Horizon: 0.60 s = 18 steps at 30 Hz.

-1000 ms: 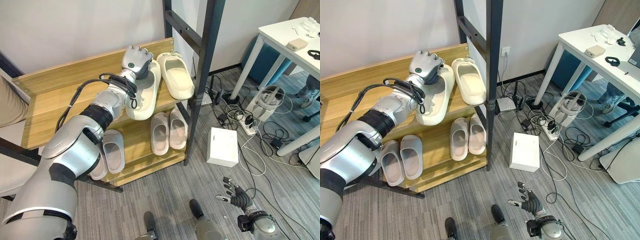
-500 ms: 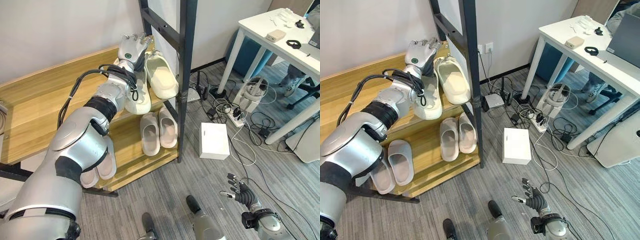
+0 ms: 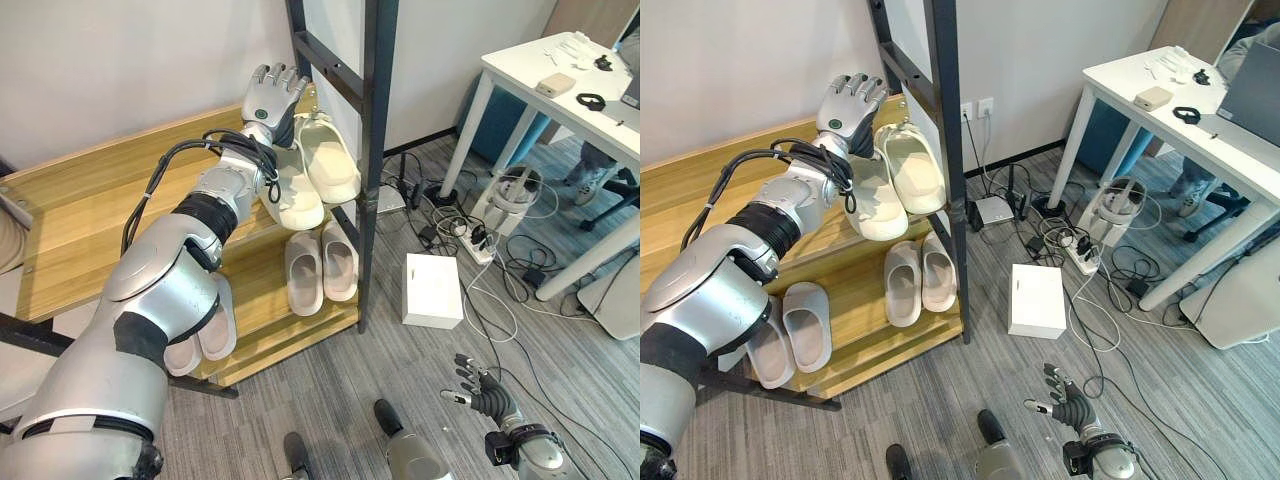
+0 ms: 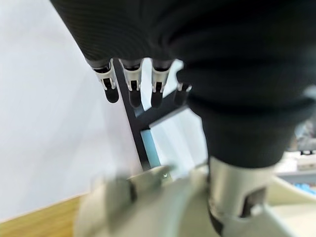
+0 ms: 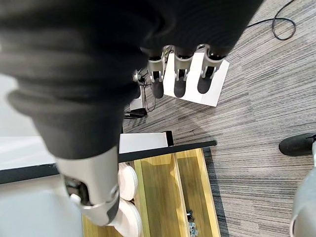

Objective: Arrange the slippers neatly on the shoe rack.

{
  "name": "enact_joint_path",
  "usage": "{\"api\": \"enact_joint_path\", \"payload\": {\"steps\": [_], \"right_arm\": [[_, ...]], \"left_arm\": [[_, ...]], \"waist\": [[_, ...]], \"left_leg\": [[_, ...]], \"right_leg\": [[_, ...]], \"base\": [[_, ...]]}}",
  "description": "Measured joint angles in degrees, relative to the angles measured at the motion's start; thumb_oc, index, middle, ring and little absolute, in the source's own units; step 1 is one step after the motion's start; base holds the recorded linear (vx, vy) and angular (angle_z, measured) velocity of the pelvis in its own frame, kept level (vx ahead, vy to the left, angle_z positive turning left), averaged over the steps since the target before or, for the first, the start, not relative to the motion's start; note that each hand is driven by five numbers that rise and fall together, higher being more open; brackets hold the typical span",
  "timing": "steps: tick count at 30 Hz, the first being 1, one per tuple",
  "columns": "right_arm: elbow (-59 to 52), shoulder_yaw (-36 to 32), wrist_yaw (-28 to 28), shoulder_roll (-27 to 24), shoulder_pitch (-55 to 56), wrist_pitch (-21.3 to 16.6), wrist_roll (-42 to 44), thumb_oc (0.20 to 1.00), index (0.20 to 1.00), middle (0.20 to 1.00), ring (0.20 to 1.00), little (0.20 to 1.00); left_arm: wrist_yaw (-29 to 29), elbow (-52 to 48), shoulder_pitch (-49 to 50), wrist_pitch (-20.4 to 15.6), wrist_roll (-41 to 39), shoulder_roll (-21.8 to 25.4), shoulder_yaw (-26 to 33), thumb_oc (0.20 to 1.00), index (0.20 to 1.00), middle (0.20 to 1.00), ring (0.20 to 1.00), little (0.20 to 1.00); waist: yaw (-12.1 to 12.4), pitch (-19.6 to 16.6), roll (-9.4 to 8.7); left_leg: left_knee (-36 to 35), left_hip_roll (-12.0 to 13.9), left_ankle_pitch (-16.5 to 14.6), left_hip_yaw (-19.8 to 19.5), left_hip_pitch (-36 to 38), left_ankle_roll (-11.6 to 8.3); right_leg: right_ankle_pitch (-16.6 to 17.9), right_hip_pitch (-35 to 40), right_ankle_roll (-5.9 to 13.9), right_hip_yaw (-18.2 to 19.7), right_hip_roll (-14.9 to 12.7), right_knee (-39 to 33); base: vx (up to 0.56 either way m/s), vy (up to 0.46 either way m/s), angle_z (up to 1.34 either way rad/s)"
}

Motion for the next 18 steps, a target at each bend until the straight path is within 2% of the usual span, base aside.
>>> {"api": "enact_joint_path", "payload": {"steps": [5,13,15,18], "right_arm": [[0.0,0.2,0.1,0.0,0.0,0.0,0.0,1.0,1.0,1.0,1.0,1.0],[0.6,0.5,0.0,0.0,-0.5,0.0,0.0,1.0,1.0,1.0,1.0,1.0],[0.6,0.5,-0.1,0.0,-0.7,0.1,0.0,1.0,1.0,1.0,1.0,1.0],[1.6,0.5,-0.5,0.5,-1.5,0.2,-0.1,1.0,1.0,1.0,1.0,1.0]], "left_arm": [[0.1,-1.8,-0.1,-0.1,0.0,0.1,0.1,1.0,1.0,1.0,1.0,1.0],[0.3,-10.8,-0.8,-1.0,0.0,1.9,0.2,1.0,1.0,1.0,1.0,1.0],[0.4,-12.7,-0.8,-1.0,0.0,2.4,1.4,1.0,1.0,1.0,1.0,1.0],[0.8,-24.3,3.0,-2.4,-2.6,4.7,10.3,1.0,1.0,1.0,1.0,1.0]], "waist": [[0.8,-0.5,0.6],[2.8,-0.6,0.75],[3.4,-0.6,0.75],[4.5,-0.6,0.75]], "left_leg": [[0.0,0.0,0.1,-1.3,0.0,-0.15],[0.0,0.0,0.7,-2.8,-0.2,0.08],[0.0,0.0,0.7,-3.3,-0.2,0.03],[0.0,0.0,1.0,-4.3,-0.2,0.17]], "right_leg": [[-0.4,0.6,-0.48,-1.2,0.0,0.3],[-0.9,0.8,-0.58,-2.7,0.0,1.0],[-0.9,1.1,-0.59,-3.3,0.0,1.1],[-1.1,1.6,-0.6,-4.1,0.0,1.0]], "base": [[-0.01,0.007,0.13],[0.0,0.009,0.09],[-0.01,0.009,0.12],[-0.01,0.011,0.13]]}}
